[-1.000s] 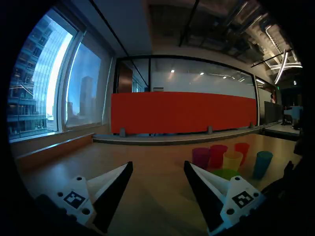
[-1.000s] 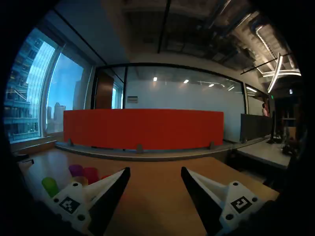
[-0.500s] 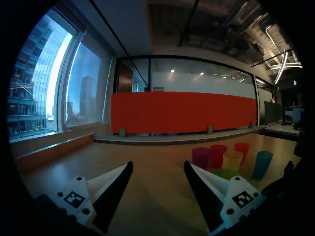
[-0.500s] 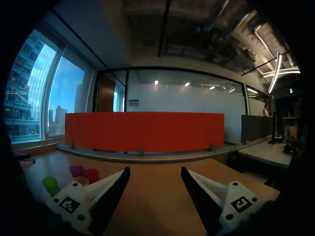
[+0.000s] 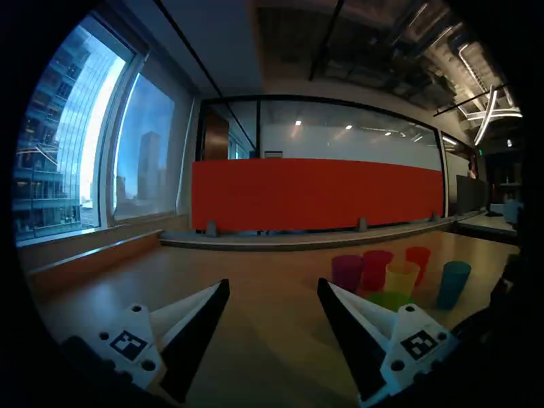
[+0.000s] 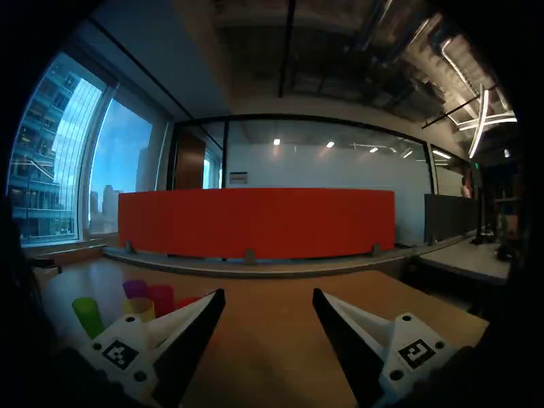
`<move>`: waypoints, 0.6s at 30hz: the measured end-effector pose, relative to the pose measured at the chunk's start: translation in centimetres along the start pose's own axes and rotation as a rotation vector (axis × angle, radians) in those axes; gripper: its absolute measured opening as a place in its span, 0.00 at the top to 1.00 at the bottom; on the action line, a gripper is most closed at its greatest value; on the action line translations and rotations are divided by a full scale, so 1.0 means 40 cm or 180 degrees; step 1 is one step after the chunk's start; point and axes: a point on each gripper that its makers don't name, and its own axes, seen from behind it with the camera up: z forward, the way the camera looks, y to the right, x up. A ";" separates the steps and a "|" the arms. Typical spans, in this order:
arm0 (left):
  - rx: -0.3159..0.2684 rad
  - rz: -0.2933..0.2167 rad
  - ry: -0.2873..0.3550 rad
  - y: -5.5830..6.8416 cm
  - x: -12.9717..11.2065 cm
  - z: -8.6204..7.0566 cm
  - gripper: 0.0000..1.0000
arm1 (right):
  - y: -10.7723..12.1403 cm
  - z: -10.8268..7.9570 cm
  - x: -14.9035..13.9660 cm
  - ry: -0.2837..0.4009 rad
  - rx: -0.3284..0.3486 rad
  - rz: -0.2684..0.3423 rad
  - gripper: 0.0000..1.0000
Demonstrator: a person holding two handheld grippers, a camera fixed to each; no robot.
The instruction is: Pour water
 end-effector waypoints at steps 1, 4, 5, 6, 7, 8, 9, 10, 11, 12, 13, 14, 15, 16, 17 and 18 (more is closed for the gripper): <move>0.0000 0.0001 0.0000 0.000 0.000 0.000 0.04 | 0.000 0.003 -0.006 0.0004 -0.0002 0.0005 0.00; 0.0000 0.0001 0.0000 -0.001 0.000 0.000 0.04 | 0.003 0.010 -0.022 0.0015 -0.0019 0.0021 0.00; 0.0000 0.0000 0.0000 -0.001 0.000 0.000 0.04 | 0.005 0.013 -0.028 0.0019 -0.0028 0.0027 0.00; 0.0000 0.0001 0.0000 -0.001 0.000 0.000 0.04 | 0.006 0.015 -0.032 0.0023 -0.0027 0.0030 0.00; 0.0000 0.0001 0.0000 0.000 0.000 0.000 0.04 | 0.007 0.017 -0.035 0.0028 -0.0024 0.0032 0.00; 0.0000 0.0002 0.0000 0.000 0.000 0.001 0.04 | 0.007 0.019 -0.039 0.0033 -0.0020 0.0034 0.00; 0.0000 0.0001 0.0000 0.000 0.000 0.001 0.04 | 0.008 0.020 -0.041 0.0042 -0.0011 0.0035 0.00; 0.0000 0.0001 0.0000 -0.001 0.000 0.001 0.04 | 0.010 0.020 -0.044 0.0051 0.0000 0.0036 0.00; 0.0000 0.0000 0.0000 -0.001 0.000 0.001 0.04 | 0.011 0.020 -0.047 0.0062 0.0012 0.0037 0.00; 0.0000 0.0000 0.0000 -0.001 0.000 0.001 0.04 | 0.013 0.021 -0.050 0.0062 0.0018 0.0038 0.00; 0.0000 0.0001 0.0000 -0.001 0.000 0.001 0.04 | 0.015 0.022 -0.054 0.0060 0.0022 0.0038 0.00; 0.0000 0.0001 -0.0001 -0.002 0.001 0.001 0.04 | 0.017 0.023 -0.059 0.0057 0.0027 0.0039 0.00; 0.0000 0.0001 -0.0001 -0.002 0.001 0.001 0.04 | 0.019 0.024 -0.061 0.0055 0.0028 0.0036 0.00; 0.0000 0.0001 -0.0001 -0.002 0.001 0.000 0.04 | 0.021 0.024 -0.064 0.0053 0.0029 0.0033 0.00; 0.0000 0.0001 -0.0001 -0.002 0.001 0.000 0.04 | 0.024 0.025 -0.066 0.0051 0.0029 0.0030 0.00; 0.0000 0.0000 -0.0001 -0.001 0.001 0.000 0.04 | 0.027 0.026 -0.067 0.0052 0.0023 0.0028 0.00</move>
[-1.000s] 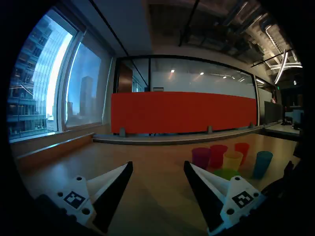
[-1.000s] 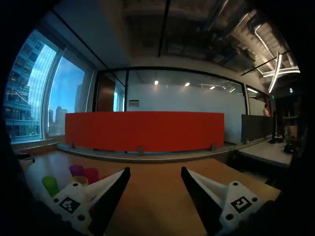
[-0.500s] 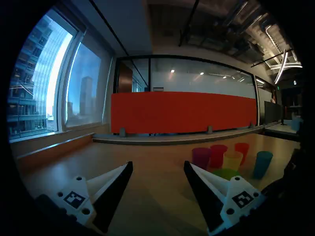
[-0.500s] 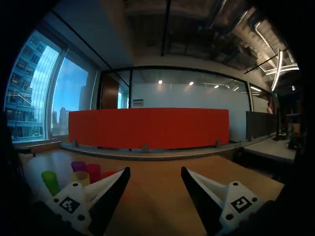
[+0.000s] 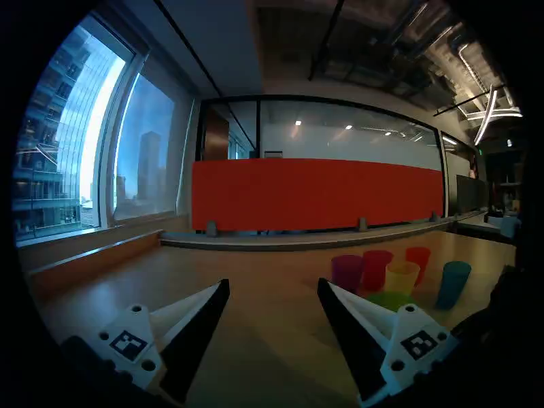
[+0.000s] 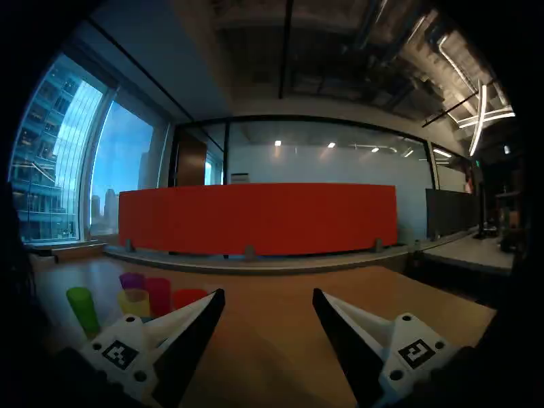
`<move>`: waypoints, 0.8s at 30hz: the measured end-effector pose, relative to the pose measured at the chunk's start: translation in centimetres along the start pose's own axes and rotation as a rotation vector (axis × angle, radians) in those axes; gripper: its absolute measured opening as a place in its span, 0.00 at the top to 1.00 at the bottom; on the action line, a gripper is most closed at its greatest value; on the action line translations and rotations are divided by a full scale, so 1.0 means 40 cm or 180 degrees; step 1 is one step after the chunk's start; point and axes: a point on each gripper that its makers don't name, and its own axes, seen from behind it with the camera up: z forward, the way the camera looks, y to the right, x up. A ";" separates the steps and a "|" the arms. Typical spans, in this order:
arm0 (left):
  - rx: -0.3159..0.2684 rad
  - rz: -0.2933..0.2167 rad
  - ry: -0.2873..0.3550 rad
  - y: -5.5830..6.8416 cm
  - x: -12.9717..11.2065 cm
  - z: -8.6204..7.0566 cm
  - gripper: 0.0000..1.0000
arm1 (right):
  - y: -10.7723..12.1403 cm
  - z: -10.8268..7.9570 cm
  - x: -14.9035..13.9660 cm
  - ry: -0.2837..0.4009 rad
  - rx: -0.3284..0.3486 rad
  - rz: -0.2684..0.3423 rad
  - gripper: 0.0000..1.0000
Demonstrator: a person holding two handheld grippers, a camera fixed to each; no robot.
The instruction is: Pour water
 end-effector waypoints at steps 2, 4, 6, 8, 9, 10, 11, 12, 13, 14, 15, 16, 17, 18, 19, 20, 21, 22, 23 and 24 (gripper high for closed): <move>0.0000 0.0000 0.0000 0.000 0.000 -0.001 0.04 | 0.008 0.003 -0.001 0.0002 -0.0019 -0.0002 0.00; 0.0000 0.0001 0.0000 0.001 0.000 0.000 0.04 | 0.014 0.004 -0.004 0.0007 -0.0029 -0.0003 0.00; 0.0000 0.0001 0.0000 0.001 0.000 0.000 0.04 | 0.019 0.005 -0.009 0.0004 -0.0039 0.0003 0.00; 0.0000 -0.0001 0.0000 0.002 -0.001 0.000 0.04 | 0.022 0.006 -0.016 -0.0011 -0.0046 0.0018 0.00; 0.0000 0.0000 0.0000 0.002 -0.001 0.000 0.04 | 0.023 0.006 -0.019 -0.0017 -0.0048 0.0027 0.00; 0.0000 0.0000 0.0000 0.002 -0.001 0.000 0.04 | 0.024 0.007 -0.021 -0.0022 -0.0048 0.0037 0.00; 0.0000 0.0001 0.0000 0.002 -0.001 0.000 0.04 | 0.024 0.008 -0.023 -0.0028 -0.0049 0.0049 0.00; 0.0000 0.0001 0.0000 0.002 -0.001 0.000 0.04 | 0.025 0.008 -0.025 -0.0030 -0.0050 0.0056 0.00; 0.0000 0.0000 0.0000 0.002 -0.001 0.000 0.04 | 0.026 0.009 -0.026 -0.0031 -0.0052 0.0061 0.00; 0.0000 0.0000 0.0000 0.002 -0.001 0.000 0.04 | 0.027 0.009 -0.028 -0.0032 -0.0055 0.0068 0.00; 0.0000 0.0000 0.0000 0.002 -0.001 -0.001 0.04 | 0.027 0.009 -0.030 -0.0034 -0.0054 0.0064 0.00; 0.0000 0.0000 0.0000 0.002 -0.001 -0.001 0.04 | 0.027 0.009 -0.031 -0.0036 -0.0053 0.0057 0.00; 0.0000 0.0000 0.0000 0.003 0.000 -0.001 0.04 | 0.027 0.008 -0.033 -0.0038 -0.0052 0.0050 0.00; 0.0000 0.0000 0.0000 0.003 0.000 -0.001 0.04 | 0.027 0.008 -0.035 -0.0043 -0.0052 0.0043 0.00; 0.0000 0.0000 0.0000 0.002 0.000 -0.001 0.04 | 0.027 0.007 -0.038 -0.0049 -0.0051 0.0036 0.00; 0.0000 0.0000 0.0000 0.002 -0.001 0.000 0.04 | 0.027 0.006 -0.041 -0.0055 -0.0050 0.0029 0.00; 0.0000 0.0000 0.0000 0.002 -0.001 0.000 0.04 | 0.027 0.005 -0.043 -0.0067 -0.0051 0.0023 0.00; 0.0000 0.0000 0.0000 0.002 -0.001 0.000 0.04 | 0.027 0.004 -0.046 -0.0079 -0.0052 0.0017 0.00; 0.0000 0.0000 0.0000 0.001 -0.001 0.000 0.04 | 0.026 0.003 -0.050 -0.0093 -0.0053 0.0011 0.00; 0.0000 0.0000 0.0000 0.001 -0.001 0.000 0.04 | 0.026 0.003 -0.053 -0.0107 -0.0056 0.0004 0.00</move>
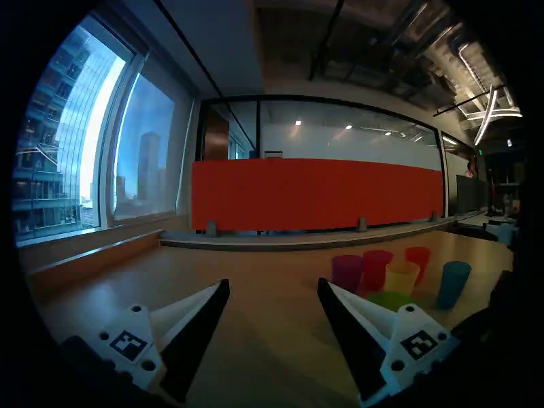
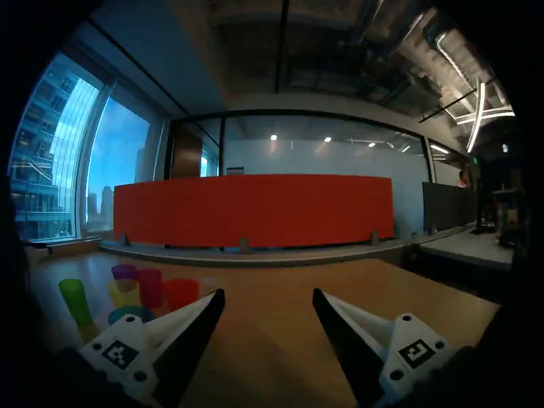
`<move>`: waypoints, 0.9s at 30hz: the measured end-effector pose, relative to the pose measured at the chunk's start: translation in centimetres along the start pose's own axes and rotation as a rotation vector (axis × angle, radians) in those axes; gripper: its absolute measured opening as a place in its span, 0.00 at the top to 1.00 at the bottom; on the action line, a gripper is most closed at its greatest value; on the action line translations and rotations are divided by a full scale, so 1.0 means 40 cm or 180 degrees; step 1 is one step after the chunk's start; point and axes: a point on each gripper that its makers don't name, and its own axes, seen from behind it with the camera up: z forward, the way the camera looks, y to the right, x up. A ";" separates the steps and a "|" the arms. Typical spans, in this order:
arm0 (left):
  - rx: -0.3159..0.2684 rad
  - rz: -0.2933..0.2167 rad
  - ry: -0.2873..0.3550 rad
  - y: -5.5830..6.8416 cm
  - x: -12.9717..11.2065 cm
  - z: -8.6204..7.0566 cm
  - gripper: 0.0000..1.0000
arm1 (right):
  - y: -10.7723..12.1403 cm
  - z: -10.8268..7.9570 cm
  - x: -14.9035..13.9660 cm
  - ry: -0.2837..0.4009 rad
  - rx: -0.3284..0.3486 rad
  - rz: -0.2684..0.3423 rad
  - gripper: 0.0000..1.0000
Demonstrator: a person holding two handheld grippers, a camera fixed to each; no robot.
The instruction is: Pour water
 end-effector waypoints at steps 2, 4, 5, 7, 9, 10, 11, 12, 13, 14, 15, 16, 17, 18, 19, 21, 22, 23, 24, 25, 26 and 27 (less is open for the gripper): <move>0.0000 0.0000 0.0000 0.000 0.000 0.000 0.04 | 0.000 0.001 -0.008 -0.0029 -0.0009 -0.0014 0.00; 0.0000 0.0000 0.0000 -0.001 0.000 0.000 0.04 | -0.001 0.003 -0.013 -0.0055 -0.0018 -0.0034 0.00; 0.0000 -0.0001 0.0000 -0.001 0.000 0.000 0.04 | -0.001 0.005 -0.016 -0.0069 -0.0024 -0.0046 0.00; 0.0000 -0.0001 0.0000 -0.001 0.000 -0.001 0.04 | -0.003 0.004 -0.015 -0.0068 -0.0017 -0.0047 0.00; 0.0000 -0.0001 0.0000 0.000 0.000 -0.001 0.04 | -0.005 0.004 -0.014 -0.0065 -0.0011 -0.0046 0.00; 0.0000 -0.0001 0.0000 0.000 0.000 -0.001 0.04 | -0.005 0.004 -0.014 -0.0065 -0.0012 -0.0046 0.00; 0.0000 -0.0001 0.0000 0.001 0.000 -0.001 0.04 | -0.005 0.004 -0.014 -0.0065 -0.0012 -0.0046 0.00; 0.0000 -0.0001 0.0000 0.001 -0.001 -0.001 0.04 | -0.005 0.004 -0.013 -0.0064 -0.0014 -0.0047 0.00; -0.0001 -0.0001 0.0000 0.001 -0.001 -0.001 0.04 | -0.005 0.004 -0.013 -0.0064 -0.0015 -0.0047 0.00; -0.0001 -0.0001 0.0000 0.001 -0.001 -0.001 0.04 | -0.005 0.004 -0.013 -0.0064 -0.0016 -0.0047 0.00; -0.0001 -0.0001 0.0000 0.002 -0.001 -0.001 0.04 | -0.006 0.003 -0.013 -0.0064 -0.0014 -0.0047 0.00; -0.0001 -0.0001 0.0000 0.002 -0.001 -0.001 0.04 | -0.006 0.003 -0.013 -0.0065 -0.0012 -0.0048 0.00; -0.0001 -0.0001 0.0000 0.002 -0.001 -0.001 0.04 | -0.007 0.003 -0.013 -0.0065 -0.0009 -0.0048 0.00; -0.0001 -0.0001 0.0000 0.001 0.000 -0.001 0.04 | -0.008 0.002 -0.013 -0.0065 -0.0007 -0.0048 0.00; -0.0001 -0.0001 0.0000 0.001 0.000 -0.001 0.04 | -0.008 0.002 -0.012 -0.0065 -0.0004 -0.0048 0.00; 0.0000 0.0000 0.0000 0.001 0.000 -0.001 0.04 | -0.009 0.002 -0.012 -0.0064 -0.0001 -0.0048 0.00; 0.0000 0.0000 0.0000 0.001 0.000 -0.001 0.04 | -0.009 0.002 -0.012 -0.0064 -0.0002 -0.0048 0.00; 0.0000 0.0000 0.0000 0.001 0.000 -0.001 0.04 | -0.010 0.002 -0.013 -0.0065 -0.0003 -0.0048 0.00; 0.0000 -0.0001 0.0000 0.001 0.000 -0.001 0.04 | -0.009 0.003 -0.012 -0.0065 -0.0003 -0.0048 0.00; -0.0001 -0.0001 0.0000 0.001 0.000 -0.001 0.04 | -0.009 0.004 -0.012 -0.0065 -0.0003 -0.0047 0.00; -0.0001 -0.0001 0.0000 0.001 -0.001 -0.001 0.04 | -0.009 0.005 -0.012 -0.0066 -0.0003 -0.0047 0.00; -0.0001 -0.0001 0.0000 0.001 -0.001 0.000 0.04 | -0.009 0.006 -0.013 -0.0067 -0.0003 -0.0046 0.00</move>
